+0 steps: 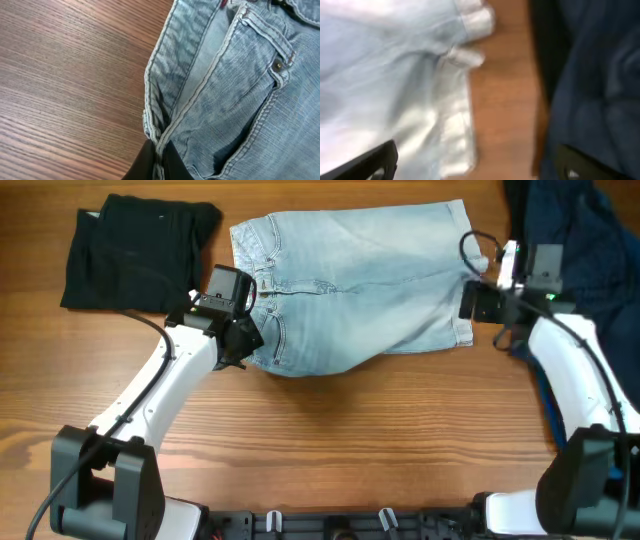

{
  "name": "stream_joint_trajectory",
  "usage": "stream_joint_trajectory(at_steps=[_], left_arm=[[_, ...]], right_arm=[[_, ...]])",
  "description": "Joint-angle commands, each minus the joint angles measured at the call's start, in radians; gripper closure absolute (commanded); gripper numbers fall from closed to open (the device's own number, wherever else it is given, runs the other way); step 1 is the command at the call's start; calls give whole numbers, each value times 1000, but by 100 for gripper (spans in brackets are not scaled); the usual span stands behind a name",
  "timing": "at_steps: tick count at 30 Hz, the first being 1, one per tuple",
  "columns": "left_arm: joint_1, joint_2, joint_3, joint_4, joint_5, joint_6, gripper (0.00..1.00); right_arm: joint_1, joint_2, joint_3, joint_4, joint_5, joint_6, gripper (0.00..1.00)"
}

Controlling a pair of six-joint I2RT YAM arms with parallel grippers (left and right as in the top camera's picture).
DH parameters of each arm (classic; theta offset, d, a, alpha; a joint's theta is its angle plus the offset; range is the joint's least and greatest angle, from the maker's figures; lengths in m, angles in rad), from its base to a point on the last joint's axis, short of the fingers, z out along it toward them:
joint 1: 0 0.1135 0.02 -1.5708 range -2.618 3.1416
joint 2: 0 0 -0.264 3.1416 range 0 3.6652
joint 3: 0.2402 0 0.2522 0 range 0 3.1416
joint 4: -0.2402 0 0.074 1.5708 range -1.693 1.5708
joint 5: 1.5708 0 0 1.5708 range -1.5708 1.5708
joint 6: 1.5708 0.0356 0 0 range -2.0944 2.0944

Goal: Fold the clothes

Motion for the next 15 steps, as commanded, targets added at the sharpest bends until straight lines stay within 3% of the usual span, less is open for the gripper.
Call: stream_joint_trajectory(at_steps=[1, 6, 12, 15], left_arm=[[7, -10, -6, 0, -22, -16, 96], [7, -10, -6, 3, -37, -16, 96], [7, -9, -6, 5, -44, -17, 96], [7, -8, -6, 7, -44, -17, 96]], right_arm=[[2, -18, 43, -136, -246, 76, 0], [0, -9, -85, -91, -68, 278, 3], [0, 38, -182, 103, -6, 200, 39], [1, 78, -197, 137, -10, 192, 43]])
